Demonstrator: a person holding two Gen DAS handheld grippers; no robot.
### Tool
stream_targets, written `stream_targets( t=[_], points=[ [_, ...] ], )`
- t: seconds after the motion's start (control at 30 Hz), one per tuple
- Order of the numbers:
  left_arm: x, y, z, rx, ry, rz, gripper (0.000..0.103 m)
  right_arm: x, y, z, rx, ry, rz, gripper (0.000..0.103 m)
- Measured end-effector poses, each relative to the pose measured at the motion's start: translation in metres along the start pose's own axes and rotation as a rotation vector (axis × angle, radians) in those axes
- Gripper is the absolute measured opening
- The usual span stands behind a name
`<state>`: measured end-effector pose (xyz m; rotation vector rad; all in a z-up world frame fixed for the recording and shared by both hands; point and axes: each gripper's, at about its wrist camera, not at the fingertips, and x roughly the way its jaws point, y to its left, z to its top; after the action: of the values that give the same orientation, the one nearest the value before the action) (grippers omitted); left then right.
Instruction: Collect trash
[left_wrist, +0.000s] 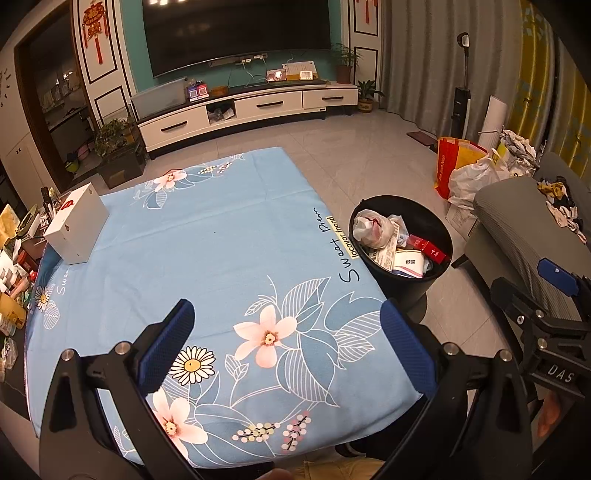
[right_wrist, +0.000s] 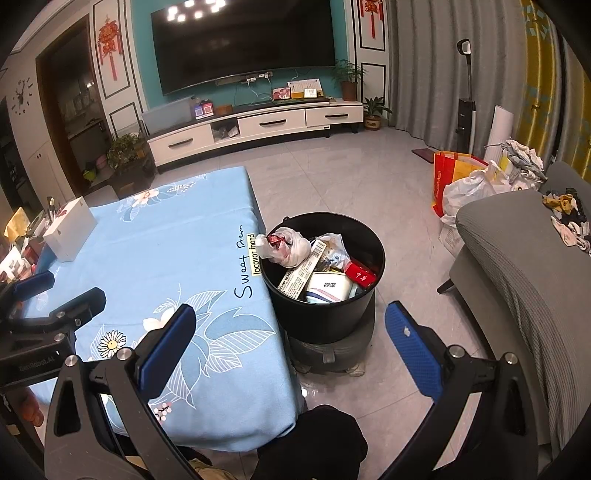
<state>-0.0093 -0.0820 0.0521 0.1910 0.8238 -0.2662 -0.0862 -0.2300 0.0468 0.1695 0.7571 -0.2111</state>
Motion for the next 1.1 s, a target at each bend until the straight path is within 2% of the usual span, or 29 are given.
stream_targets(
  t=[1.1],
  points=[
    [0.0027,0.0022,-0.0023,-0.001,0.002,0.001,0.1,0.0024,0.0018,-0.0019,-0.003,0.003,0.001,0.1]
  ],
)
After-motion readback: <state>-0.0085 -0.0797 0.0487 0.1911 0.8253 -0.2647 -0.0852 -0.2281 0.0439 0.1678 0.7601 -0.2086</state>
